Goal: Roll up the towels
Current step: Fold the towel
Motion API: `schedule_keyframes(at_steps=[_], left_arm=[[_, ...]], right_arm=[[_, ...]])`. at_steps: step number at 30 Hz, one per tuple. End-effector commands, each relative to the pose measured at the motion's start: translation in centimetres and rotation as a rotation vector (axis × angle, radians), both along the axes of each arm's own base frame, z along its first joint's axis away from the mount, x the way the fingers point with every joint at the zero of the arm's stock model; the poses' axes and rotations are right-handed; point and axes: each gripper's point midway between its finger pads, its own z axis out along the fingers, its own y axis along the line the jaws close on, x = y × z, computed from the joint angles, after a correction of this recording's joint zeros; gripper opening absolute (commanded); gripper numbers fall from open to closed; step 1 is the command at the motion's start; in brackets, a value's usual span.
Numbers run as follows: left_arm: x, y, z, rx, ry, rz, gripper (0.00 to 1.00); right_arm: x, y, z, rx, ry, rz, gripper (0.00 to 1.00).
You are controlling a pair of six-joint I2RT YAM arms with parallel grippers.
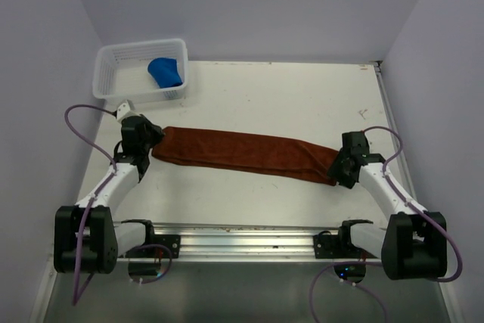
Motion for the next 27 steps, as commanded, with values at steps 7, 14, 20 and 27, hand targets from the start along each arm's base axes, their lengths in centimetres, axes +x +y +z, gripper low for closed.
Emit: schedule_keyframes(at_steps=[7, 14, 20, 27], left_arm=[[-0.7, -1.7, -5.3, -0.05, 0.076, -0.094, 0.0], [-1.2, -1.5, -7.9, -0.056, 0.16, -0.075, 0.0], [-0.8, -1.7, -5.7, -0.059, 0.11, -0.088, 0.0], [-0.5, -2.6, -1.2, -0.072, 0.034, -0.14, 0.0]], right_arm=[[2.0, -0.3, -0.1, -0.01, -0.025, -0.022, 0.46], [1.2, -0.2, -1.9, -0.005, 0.022, -0.034, 0.43], [1.1, -0.2, -2.6, 0.002, 0.038, -0.051, 0.15], [2.4, -4.5, 0.2, -0.067, 0.001, -0.159, 0.0]])
